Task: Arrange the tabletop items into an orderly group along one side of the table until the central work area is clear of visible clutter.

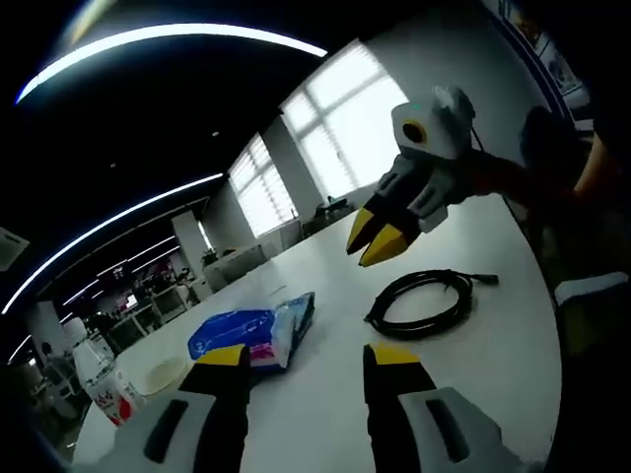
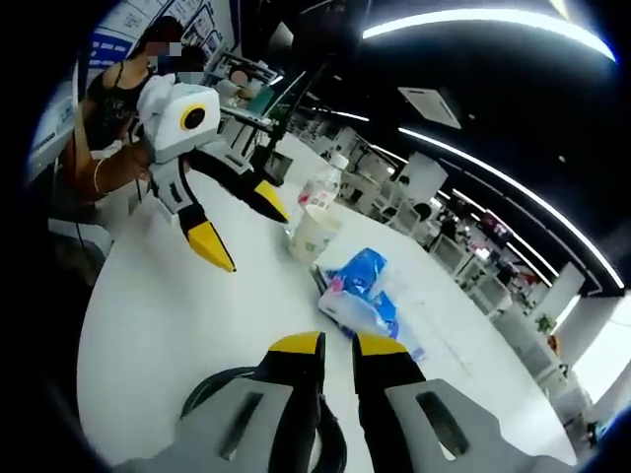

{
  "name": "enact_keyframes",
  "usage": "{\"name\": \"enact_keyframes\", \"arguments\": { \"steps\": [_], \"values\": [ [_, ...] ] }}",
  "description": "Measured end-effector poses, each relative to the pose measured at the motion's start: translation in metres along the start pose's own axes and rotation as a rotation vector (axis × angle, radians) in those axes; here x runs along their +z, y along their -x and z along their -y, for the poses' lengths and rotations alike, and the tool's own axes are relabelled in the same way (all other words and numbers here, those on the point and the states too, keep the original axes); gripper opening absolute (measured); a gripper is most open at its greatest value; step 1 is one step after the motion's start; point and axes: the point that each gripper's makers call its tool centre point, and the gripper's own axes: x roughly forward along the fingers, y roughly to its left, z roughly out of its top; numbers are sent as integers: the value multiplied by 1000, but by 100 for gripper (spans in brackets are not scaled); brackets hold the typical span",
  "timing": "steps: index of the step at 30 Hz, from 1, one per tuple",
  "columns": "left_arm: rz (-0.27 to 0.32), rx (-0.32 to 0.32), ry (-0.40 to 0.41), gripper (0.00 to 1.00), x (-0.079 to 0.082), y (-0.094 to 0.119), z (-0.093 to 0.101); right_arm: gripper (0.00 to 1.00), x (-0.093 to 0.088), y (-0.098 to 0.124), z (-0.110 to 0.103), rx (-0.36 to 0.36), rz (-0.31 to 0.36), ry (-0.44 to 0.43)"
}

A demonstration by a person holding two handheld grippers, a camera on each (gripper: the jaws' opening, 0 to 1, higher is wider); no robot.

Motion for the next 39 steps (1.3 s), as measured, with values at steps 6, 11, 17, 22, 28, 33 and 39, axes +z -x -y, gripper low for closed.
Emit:
{"name": "enact_keyframes", "arguments": {
  "steps": [6, 11, 17, 22, 28, 33, 39],
  "values": [
    [-21, -7, -15, 42, -3, -14, -2, 10, 0, -10, 8, 14, 5, -15],
    [-43, -26, -27, 41, -9, -26, 0, 10, -1, -21, 14, 39, -2, -20],
    [-64, -33, -46, 41, -12, -40, -6, 10, -5, -32, 19, 47, -14, -26],
    [-82, -46, -59, 42, -12, -50, -6, 10, -13, -44, 25, 48, -43, -1],
    [-120, -53, -82, 42, -19, -65, -7, 11, -30, -61, 33, 16, -97, -9],
    [-134, 22, -165, 40, -21, -73, -21, 11, -34, -73, 34, 15, -134, 19],
    [-145, 26, -138, 38, -27, -79, -18, 16, -36, -85, 36, 18, -184, 69]
  ]
}}
